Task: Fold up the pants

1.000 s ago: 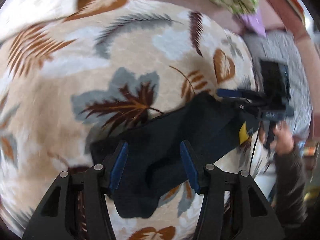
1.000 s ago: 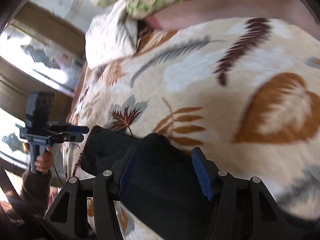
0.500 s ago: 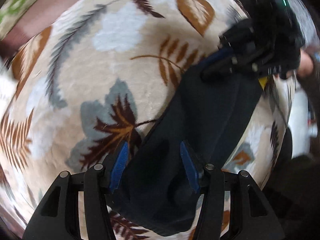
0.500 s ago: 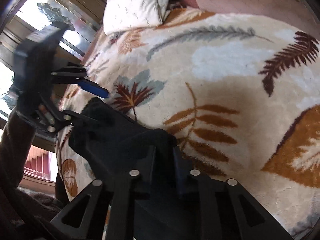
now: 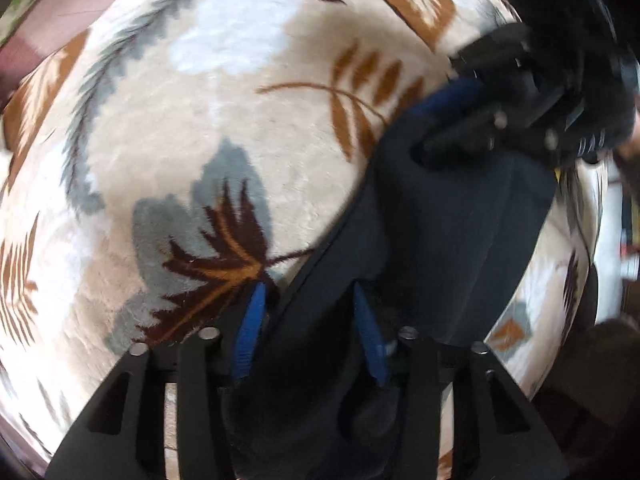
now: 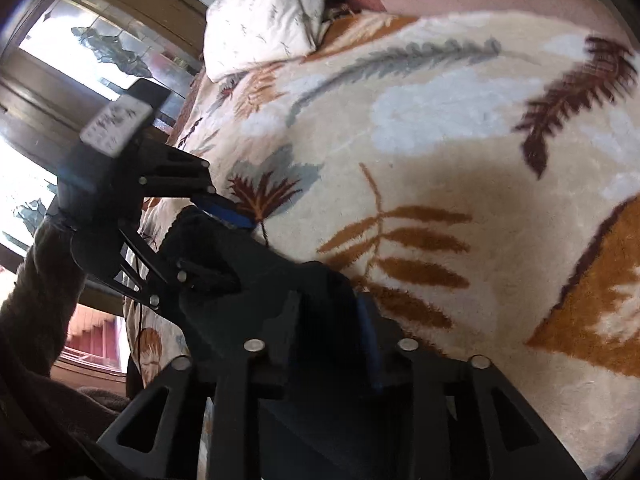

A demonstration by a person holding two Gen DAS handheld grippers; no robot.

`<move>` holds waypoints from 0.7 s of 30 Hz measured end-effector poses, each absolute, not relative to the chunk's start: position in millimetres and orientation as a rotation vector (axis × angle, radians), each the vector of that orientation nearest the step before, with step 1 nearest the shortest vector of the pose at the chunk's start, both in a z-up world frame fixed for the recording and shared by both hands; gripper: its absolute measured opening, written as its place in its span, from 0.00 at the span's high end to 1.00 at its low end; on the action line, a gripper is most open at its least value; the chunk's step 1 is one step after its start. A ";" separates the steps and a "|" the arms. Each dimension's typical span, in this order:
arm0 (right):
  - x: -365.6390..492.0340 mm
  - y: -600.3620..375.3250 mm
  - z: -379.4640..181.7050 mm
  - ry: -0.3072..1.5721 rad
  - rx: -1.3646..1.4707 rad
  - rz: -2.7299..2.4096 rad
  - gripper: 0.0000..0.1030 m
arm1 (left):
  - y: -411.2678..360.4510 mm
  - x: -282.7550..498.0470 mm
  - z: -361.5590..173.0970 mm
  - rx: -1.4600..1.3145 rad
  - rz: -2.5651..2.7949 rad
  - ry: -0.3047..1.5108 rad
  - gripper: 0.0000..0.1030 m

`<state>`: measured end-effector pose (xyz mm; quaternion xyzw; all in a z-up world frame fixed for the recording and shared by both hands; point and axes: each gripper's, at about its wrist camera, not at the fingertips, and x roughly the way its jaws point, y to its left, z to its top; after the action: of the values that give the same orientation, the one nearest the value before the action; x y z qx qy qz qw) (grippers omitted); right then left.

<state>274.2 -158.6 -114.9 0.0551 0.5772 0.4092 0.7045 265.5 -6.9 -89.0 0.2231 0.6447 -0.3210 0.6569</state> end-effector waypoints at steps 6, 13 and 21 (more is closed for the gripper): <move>263.9 -148.3 -104.6 1.208 -0.011 0.856 0.89 | 13.0 255.7 -73.0 0.477 -0.622 1.367 0.90; 263.3 -151.0 -93.3 1.152 -0.025 0.830 0.90 | 31.6 258.1 -76.1 0.475 -0.552 1.381 0.89; 272.6 -160.8 -112.1 1.175 0.014 0.716 0.84 | 38.4 252.7 -74.5 0.467 -0.489 1.360 0.66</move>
<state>272.6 -160.8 -112.1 0.0065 0.5423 0.3304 0.7725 252.7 38.4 -74.5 0.2116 0.6163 -0.2215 0.7255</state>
